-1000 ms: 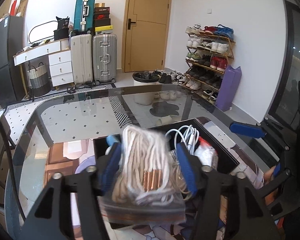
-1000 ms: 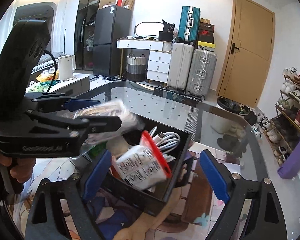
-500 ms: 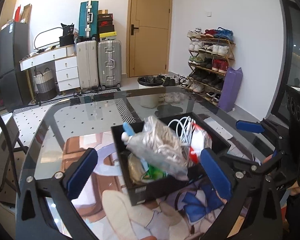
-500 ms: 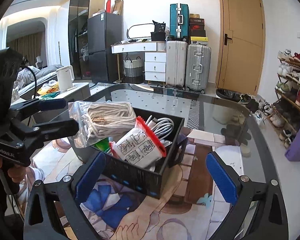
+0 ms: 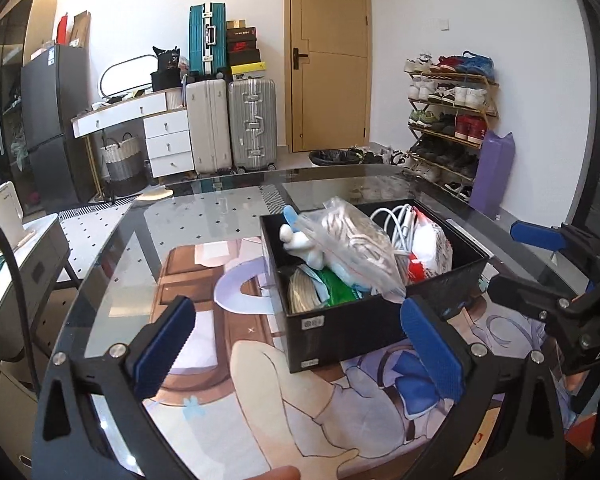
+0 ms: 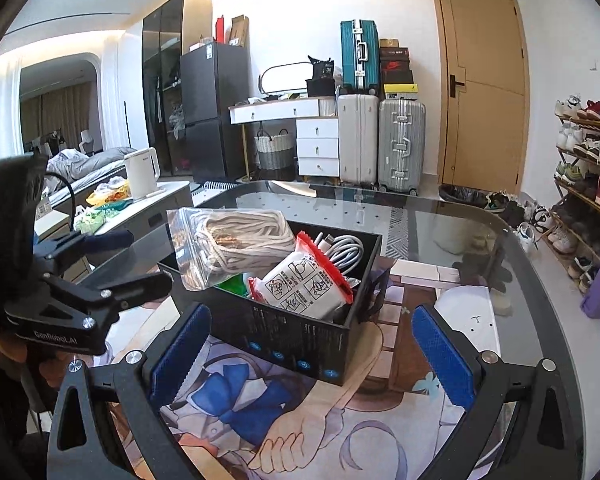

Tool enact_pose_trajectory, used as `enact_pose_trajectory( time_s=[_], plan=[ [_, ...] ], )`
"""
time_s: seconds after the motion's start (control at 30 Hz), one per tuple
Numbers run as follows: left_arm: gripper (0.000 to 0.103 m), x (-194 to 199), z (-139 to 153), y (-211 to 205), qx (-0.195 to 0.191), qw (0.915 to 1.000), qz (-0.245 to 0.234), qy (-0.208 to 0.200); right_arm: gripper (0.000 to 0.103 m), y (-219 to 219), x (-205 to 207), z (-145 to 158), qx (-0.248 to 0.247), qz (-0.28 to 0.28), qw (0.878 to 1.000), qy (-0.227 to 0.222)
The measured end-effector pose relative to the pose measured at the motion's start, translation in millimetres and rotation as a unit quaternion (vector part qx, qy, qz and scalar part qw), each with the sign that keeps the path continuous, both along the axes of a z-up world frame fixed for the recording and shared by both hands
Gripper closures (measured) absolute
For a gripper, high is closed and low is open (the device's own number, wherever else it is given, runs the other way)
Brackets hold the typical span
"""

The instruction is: Organize soft objects

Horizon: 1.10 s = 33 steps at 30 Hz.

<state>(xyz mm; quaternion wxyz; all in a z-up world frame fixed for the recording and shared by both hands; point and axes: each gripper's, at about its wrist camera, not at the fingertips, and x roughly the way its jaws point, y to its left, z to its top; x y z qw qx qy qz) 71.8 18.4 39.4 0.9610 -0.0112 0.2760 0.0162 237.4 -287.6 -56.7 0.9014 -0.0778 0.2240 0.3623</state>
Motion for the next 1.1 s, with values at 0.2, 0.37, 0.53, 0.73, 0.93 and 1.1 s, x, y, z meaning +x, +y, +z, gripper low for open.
enact_pose_trajectory(
  time_s=[0.2,0.37,0.53,0.73,0.93,1.1],
  plan=[
    [0.0,-1,-6,-1,0.001,0.9999,0.004,-0.012,0.001,-3,-6,-4,0.002,0.0,1.0,-0.007],
    [0.0,-4,-9,0,-0.008,0.9999,-0.003,-0.014,0.001,-4,-8,-6,0.006,-0.001,1.0,-0.012],
    [0.0,-5,-8,3,-0.015,0.9997,-0.001,-0.019,0.001,-7,-13,-4,0.013,-0.003,1.0,-0.02],
    [0.0,-8,-7,2,-0.012,0.9996,-0.001,-0.027,0.001,-11,-17,-1,0.024,-0.004,0.999,-0.029],
    [0.0,-10,-5,0,-0.009,0.9993,0.0,-0.035,0.001,-13,-16,1,0.027,-0.005,0.999,-0.03],
    [0.0,-12,-5,-3,-0.006,0.9992,-0.003,-0.038,0.001,-11,-16,2,0.027,-0.002,0.999,-0.032]
  ],
)
